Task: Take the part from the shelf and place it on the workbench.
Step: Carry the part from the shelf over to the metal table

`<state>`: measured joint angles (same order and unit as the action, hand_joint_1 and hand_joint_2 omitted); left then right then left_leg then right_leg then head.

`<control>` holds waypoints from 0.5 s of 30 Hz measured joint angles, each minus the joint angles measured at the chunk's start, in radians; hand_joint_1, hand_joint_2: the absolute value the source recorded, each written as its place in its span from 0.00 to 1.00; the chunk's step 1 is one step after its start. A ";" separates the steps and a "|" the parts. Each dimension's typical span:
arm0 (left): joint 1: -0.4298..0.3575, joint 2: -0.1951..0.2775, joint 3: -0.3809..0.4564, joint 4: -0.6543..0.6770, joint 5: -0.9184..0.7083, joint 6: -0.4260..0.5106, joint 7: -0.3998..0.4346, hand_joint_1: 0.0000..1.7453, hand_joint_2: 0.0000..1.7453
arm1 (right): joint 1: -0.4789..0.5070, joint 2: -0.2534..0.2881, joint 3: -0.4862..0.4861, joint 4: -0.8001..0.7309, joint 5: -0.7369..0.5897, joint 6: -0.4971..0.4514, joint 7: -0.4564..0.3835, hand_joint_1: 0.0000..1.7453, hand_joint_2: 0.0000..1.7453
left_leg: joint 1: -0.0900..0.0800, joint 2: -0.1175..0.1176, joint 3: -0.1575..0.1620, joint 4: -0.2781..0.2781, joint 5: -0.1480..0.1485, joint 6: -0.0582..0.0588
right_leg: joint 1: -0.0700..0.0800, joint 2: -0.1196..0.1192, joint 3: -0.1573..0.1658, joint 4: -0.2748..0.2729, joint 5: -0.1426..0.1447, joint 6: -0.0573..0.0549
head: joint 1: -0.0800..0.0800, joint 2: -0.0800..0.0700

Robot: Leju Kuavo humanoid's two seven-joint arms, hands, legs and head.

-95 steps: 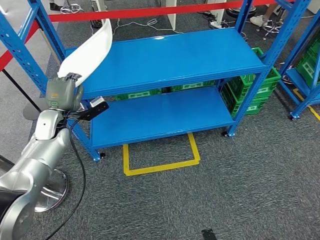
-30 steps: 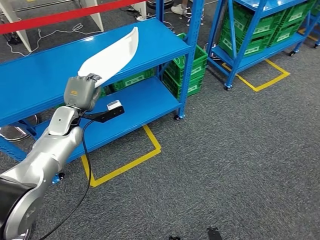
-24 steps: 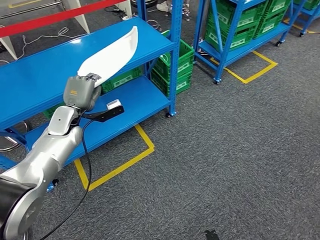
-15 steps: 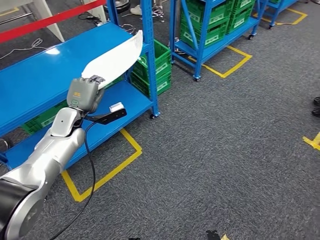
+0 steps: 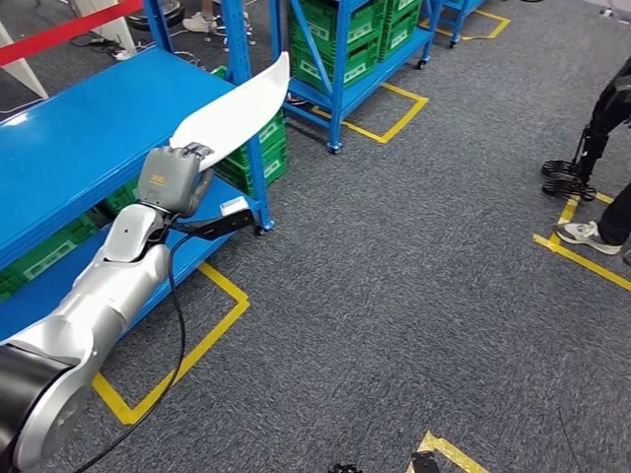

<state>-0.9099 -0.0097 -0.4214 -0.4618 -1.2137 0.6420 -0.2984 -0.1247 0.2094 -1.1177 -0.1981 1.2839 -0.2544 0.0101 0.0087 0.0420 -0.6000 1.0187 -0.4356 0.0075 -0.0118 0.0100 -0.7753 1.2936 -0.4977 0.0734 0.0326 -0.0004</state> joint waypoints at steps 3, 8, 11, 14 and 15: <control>-0.006 -0.001 -0.001 -0.002 0.011 -0.003 -0.015 1.00 1.00 | 0.001 0.000 0.000 0.000 0.002 0.001 0.000 0.00 1.00 | -0.010 0.035 0.002 0.002 -0.004 -0.002 | 0.018 -0.061 0.103 -0.179 0.072 -0.020 | 0.000 0.000; -0.018 -0.003 -0.007 -0.006 0.012 -0.008 -0.028 1.00 1.00 | 0.000 0.004 0.000 0.000 0.007 0.004 -0.001 0.00 1.00 | -0.022 0.078 0.002 0.004 -0.013 -0.018 | 0.026 -0.057 0.130 -0.253 0.091 -0.050 | -0.002 0.000; -0.026 -0.005 -0.016 -0.008 0.011 -0.021 -0.031 1.00 1.00 | -0.003 0.006 0.000 0.000 0.008 0.004 -0.002 0.00 1.00 | -0.015 0.000 -0.043 0.109 -0.081 -0.033 | 0.016 -0.019 0.128 -0.260 0.102 -0.064 | -0.008 0.000; -0.025 -0.005 -0.023 -0.007 0.013 -0.052 -0.038 1.00 1.00 | -0.005 0.007 0.000 0.000 0.005 0.006 -0.003 0.00 1.00 | -0.012 -0.035 -0.119 0.265 -0.132 -0.037 | 0.012 0.027 0.127 -0.260 0.106 -0.068 | -0.010 0.000; -0.024 -0.005 -0.024 -0.007 0.016 -0.061 -0.041 1.00 1.00 | -0.005 0.007 0.000 0.000 0.004 0.007 -0.003 0.00 1.00 | -0.011 -0.037 -0.124 0.270 -0.120 -0.038 | 0.010 0.042 0.127 -0.260 0.107 -0.067 | -0.011 0.000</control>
<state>-0.9338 -0.0150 -0.4457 -0.4691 -1.1980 0.5809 -0.3398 -0.1298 0.2166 -1.1181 -0.1984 1.2882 -0.2478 0.0072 -0.0022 0.0049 -0.7242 1.2889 -0.5553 -0.0306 -0.0016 0.0521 -0.6485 1.0339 -0.3911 0.0066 0.0220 -0.0004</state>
